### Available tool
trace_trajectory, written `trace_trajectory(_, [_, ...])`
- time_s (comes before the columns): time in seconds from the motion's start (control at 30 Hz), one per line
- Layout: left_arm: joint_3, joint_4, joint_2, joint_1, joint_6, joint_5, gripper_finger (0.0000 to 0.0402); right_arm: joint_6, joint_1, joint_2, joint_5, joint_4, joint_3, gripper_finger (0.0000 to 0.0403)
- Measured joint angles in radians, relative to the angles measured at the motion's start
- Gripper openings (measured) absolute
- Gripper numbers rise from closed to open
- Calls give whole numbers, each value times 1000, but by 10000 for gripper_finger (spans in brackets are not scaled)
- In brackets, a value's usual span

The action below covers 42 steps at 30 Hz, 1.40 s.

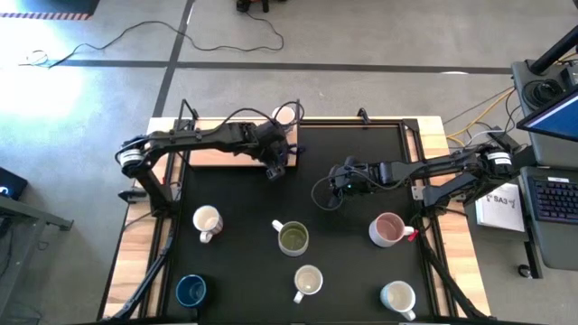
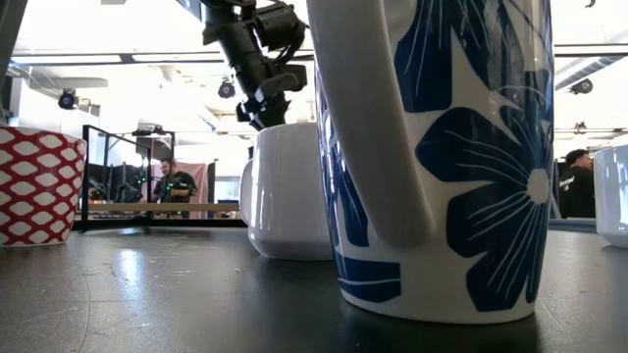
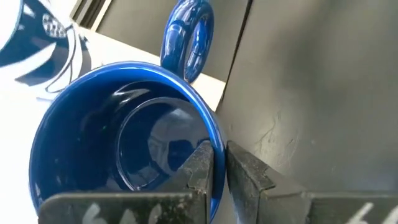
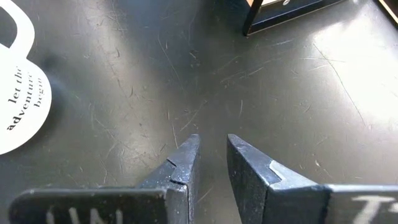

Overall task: Place coffee mugs
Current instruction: Adjust the mugs on the shelf

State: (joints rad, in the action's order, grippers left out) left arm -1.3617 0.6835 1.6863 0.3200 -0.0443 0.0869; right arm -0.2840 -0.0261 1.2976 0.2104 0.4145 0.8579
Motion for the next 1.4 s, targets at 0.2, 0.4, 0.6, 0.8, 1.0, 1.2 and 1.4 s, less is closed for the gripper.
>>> trace_trajectory(0.2, [0, -29, 40, 0, 4, 0, 19, 7, 0, 0, 0, 1, 0, 68])
trace_trajectory(0.4, [-5, -65, 69, -1, 10, -1, 19, 6, 0, 0, 0, 4, 0, 68])
trace_trajectory(0.6, [-17, -63, 69, 1, 17, -3, 19, 7, 0, 0, 0, 6, 0, 68])
trace_trajectory(0.8, [-22, -74, 70, 0, 27, -5, 19, 7, 0, 0, 0, 5, 0, 68])
trace_trajectory(1.0, [-22, -110, 69, -1, 31, -29, 20, 7, 0, 0, 0, 5, 0, 68])
trace_trajectory(1.2, [-22, -106, 68, -1, 36, -29, 20, 7, 0, 0, 0, 5, 0, 68])
trace_trajectory(1.4, [-22, -105, 67, -1, 36, -28, 20, 7, 0, 0, 0, 5, 0, 68])
